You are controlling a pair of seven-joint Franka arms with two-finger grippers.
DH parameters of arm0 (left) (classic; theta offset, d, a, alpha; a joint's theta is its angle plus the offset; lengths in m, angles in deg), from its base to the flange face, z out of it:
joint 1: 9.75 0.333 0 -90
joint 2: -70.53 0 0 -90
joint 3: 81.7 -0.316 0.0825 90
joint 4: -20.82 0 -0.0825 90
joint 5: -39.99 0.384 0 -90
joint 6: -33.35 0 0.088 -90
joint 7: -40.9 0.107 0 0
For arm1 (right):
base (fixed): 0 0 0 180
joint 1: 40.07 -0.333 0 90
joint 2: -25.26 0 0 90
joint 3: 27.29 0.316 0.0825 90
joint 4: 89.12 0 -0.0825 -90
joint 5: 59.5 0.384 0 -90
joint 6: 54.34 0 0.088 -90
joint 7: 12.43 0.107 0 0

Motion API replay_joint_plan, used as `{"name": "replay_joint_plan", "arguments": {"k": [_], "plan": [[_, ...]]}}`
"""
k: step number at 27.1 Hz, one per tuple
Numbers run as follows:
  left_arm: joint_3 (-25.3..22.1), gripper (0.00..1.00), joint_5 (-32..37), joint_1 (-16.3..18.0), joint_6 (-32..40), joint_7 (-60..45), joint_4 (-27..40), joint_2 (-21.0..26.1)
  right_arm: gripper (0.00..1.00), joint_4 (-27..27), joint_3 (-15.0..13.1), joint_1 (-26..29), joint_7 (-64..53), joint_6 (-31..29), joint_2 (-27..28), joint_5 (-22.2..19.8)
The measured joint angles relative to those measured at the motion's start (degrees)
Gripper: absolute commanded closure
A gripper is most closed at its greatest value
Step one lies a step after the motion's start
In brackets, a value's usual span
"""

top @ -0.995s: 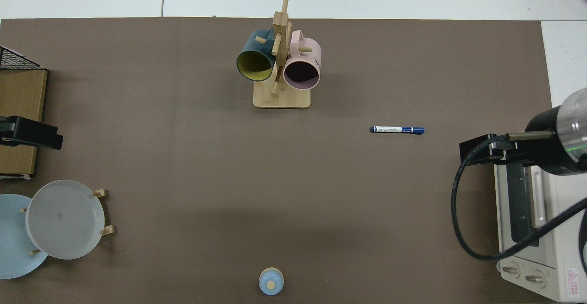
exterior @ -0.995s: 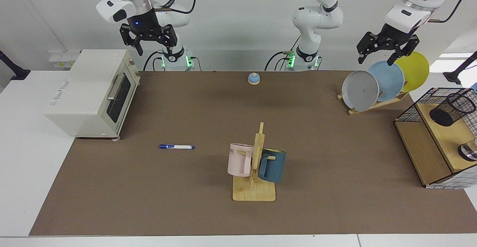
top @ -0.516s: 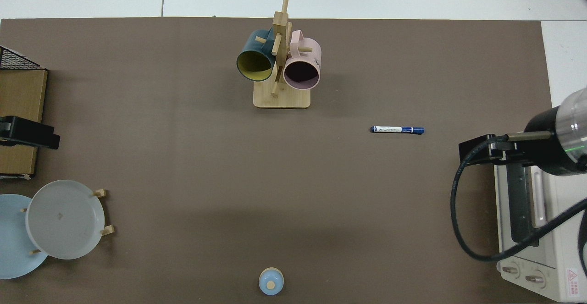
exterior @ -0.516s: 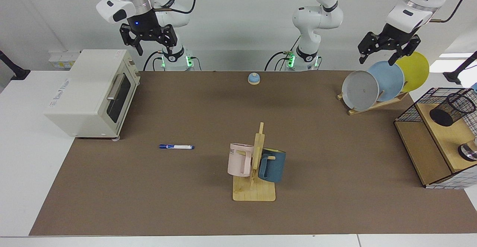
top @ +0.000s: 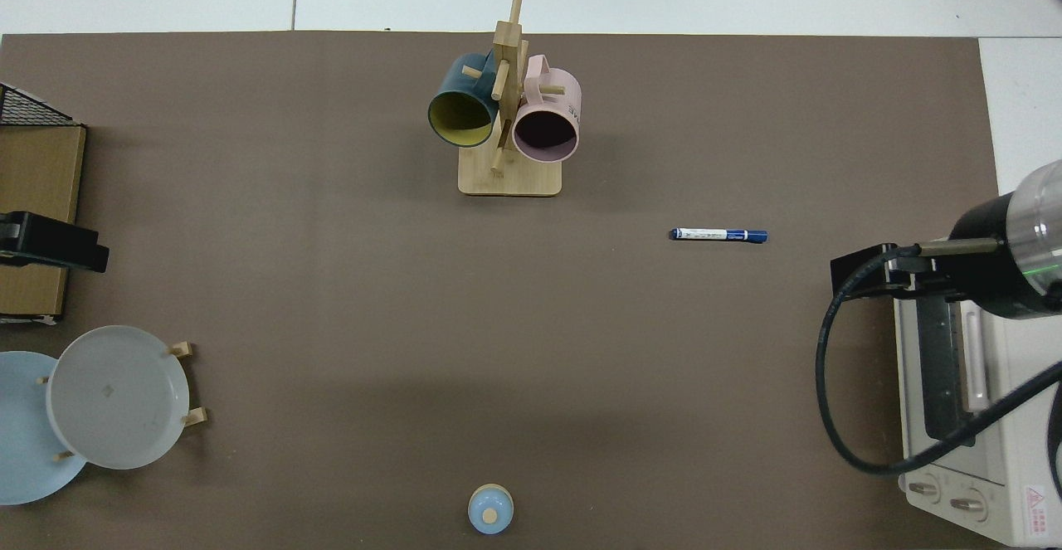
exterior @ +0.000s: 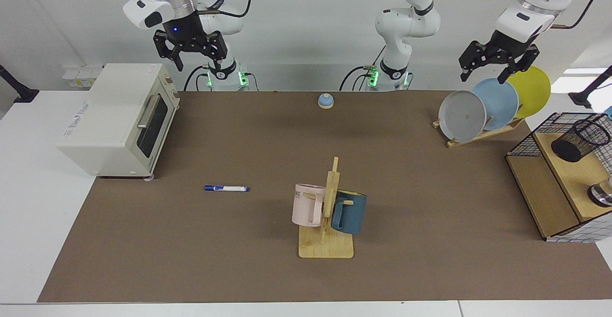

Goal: Put markers into pen holder
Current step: 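Reach the right gripper toward the blue-capped white marker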

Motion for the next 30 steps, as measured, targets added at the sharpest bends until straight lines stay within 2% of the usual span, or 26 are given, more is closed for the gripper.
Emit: {"name": "replay_joint_plan", "arguments": {"k": [10, 20, 30], "plan": [[-0.02, 0.00, 0.00, 0.00, 0.02, 0.00, 0.00, 0.00, 0.01, -0.77, 0.02, 0.27, 11.68, -3.23, 0.25, -1.01], [-0.06, 0.00, 0.00, 0.00, 0.04, 0.00, 0.00, 0.00, 0.01, -2.43, 0.00, 0.35, 31.98, -7.61, 2.28, -1.17], [-0.12, 0.00, 0.02, 0.00, 0.05, 0.00, 0.00, 0.00, 0.01, -6.86, 0.06, 0.40, 53.96, -12.28, 3.59, -1.12]]}}
